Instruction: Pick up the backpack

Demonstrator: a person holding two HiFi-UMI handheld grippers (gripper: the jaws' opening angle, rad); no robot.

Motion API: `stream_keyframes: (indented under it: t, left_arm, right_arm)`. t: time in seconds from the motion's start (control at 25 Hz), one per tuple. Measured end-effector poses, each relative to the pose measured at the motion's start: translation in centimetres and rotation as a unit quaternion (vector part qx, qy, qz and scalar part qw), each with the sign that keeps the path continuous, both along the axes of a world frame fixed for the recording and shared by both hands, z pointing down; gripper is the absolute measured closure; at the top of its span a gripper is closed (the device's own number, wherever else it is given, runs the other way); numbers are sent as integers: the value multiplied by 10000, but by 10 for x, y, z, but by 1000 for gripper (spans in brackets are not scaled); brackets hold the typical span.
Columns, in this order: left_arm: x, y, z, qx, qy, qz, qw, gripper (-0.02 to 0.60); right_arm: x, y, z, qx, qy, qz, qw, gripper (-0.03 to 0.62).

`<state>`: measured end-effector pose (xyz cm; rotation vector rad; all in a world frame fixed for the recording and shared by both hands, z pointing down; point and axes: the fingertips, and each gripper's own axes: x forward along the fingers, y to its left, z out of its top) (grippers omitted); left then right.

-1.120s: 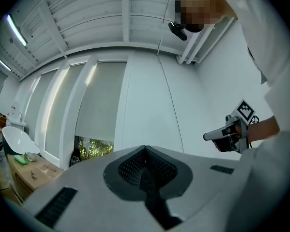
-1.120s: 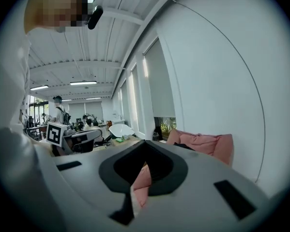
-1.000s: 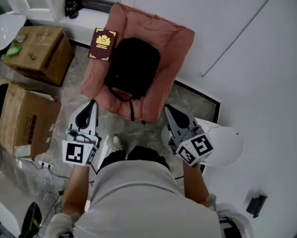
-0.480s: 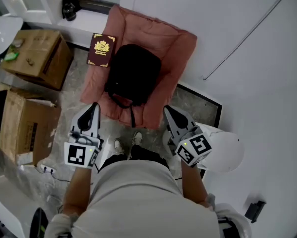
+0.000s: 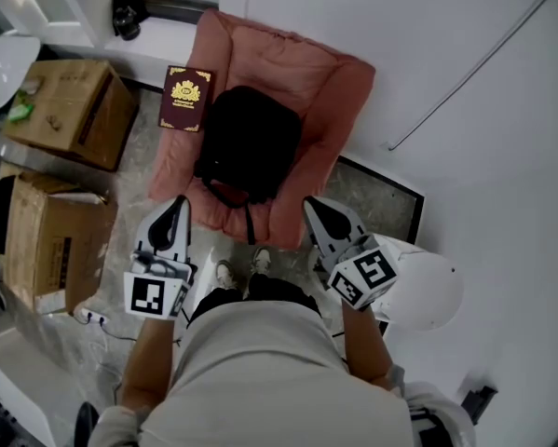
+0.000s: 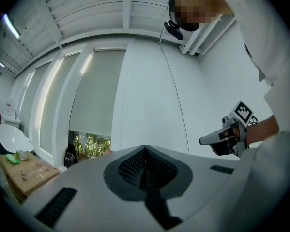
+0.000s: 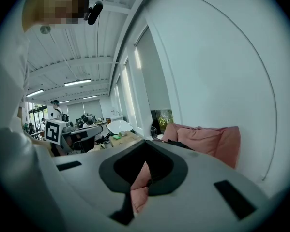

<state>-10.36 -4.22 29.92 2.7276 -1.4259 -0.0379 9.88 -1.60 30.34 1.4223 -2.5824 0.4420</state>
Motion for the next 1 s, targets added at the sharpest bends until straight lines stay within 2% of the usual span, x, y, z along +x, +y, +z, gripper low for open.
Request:
stream_keyframes:
  t: [0.32,0.48,0.56,0.6,0.76,1.0]
  left_arm:
    - [-5,-11,7,-132,-144,-296,9994,565]
    - [-3,-14,9,-106,-115,-431,9989,565]
    - [2,-17,9,-37,-134,-426,9990,565]
    - [5,-19,10,-28,-163,-412,9990,563]
    - [16,-24,17,-306,-194,-420,9985,565]
    - [22,-27,35,-510,-237,-502,9972,565]
  right_arm:
    - [7,-39,21,-93,44,-363,9993,571]
    - [13,-67,37,-161,-38,-379,9991,562]
    - [15,-78,43,-177,-143,-376,9990,497]
    - [16,-83,47,-196,-182,-376,9989,486]
    - [21,-98,70,-419,-430,-456,9972,376]
    - [31,-130,122,-931,-866,-418,9910,304]
